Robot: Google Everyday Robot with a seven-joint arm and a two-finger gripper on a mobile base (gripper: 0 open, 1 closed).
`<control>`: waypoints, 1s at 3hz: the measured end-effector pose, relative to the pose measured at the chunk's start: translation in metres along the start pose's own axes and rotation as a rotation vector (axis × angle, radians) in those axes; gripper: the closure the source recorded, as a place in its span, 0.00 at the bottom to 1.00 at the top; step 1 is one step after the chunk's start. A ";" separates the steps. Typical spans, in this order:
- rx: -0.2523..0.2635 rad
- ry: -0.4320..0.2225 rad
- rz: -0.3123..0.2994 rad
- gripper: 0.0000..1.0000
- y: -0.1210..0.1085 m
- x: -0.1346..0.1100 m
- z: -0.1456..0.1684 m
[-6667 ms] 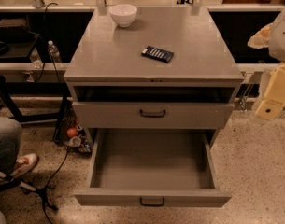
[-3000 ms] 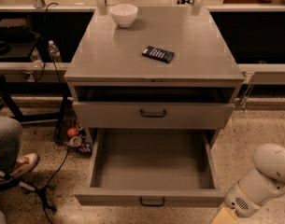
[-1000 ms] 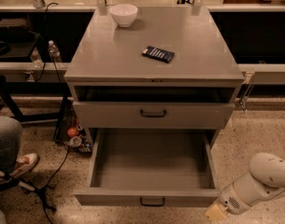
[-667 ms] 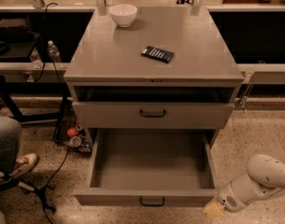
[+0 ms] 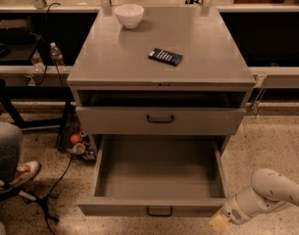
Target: Close middle drawer
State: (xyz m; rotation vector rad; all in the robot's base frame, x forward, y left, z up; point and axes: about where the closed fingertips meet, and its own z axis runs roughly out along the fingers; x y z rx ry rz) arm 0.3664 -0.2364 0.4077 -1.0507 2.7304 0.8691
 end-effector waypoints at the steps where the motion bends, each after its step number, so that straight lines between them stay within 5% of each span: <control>1: 0.015 -0.033 -0.011 1.00 -0.010 -0.012 0.010; 3: 0.060 -0.100 -0.031 1.00 -0.022 -0.036 0.012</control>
Offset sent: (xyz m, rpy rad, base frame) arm 0.0797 0.0225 -0.0094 0.0302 -0.2265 -0.0828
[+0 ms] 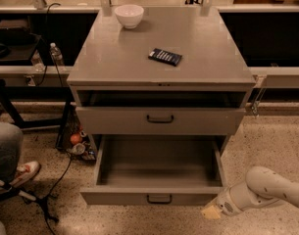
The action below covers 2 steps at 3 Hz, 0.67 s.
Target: Close middle drawer
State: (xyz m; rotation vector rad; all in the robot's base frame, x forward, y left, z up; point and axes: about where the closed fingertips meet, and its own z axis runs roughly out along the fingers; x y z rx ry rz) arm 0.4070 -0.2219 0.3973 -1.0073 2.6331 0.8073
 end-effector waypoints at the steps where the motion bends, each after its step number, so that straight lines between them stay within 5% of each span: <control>1: 0.021 -0.051 -0.062 1.00 -0.011 -0.035 -0.005; 2: 0.021 -0.051 -0.062 1.00 -0.011 -0.035 -0.005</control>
Offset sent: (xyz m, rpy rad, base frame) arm 0.0199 0.0059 0.0070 0.0109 -0.0452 0.0129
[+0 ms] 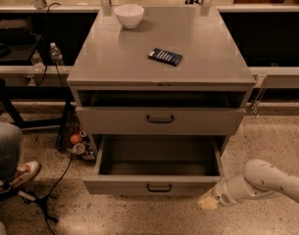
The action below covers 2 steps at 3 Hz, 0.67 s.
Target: Close middle drawer
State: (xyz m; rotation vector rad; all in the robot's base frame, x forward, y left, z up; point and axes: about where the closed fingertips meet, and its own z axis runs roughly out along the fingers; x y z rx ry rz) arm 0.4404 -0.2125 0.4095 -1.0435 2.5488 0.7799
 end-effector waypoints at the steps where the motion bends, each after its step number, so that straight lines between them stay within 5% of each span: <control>1: 0.001 -0.006 -0.010 1.00 -0.002 -0.002 0.002; 2: 0.017 -0.066 -0.094 1.00 -0.027 -0.021 0.014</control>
Offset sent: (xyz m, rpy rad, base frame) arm 0.0746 0.0010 -0.0223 0.0554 -0.2143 0.0874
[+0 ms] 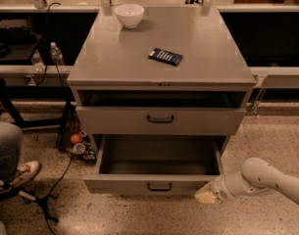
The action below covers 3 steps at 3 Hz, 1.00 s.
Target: Close middle drawer
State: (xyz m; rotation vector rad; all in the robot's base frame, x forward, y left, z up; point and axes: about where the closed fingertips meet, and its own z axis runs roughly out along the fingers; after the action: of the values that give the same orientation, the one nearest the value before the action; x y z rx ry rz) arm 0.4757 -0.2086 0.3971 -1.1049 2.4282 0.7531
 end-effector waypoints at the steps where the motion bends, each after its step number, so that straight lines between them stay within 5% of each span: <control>1: 0.005 -0.018 -0.024 1.00 -0.007 -0.005 0.004; 3: 0.031 -0.105 -0.155 1.00 -0.035 -0.039 0.021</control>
Offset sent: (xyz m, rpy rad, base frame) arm 0.1067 0.0271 -0.0119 0.0923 -0.3333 0.1410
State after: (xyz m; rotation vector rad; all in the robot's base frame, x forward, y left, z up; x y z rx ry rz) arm 0.5292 -0.1929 0.3901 -1.1948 2.2301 0.7036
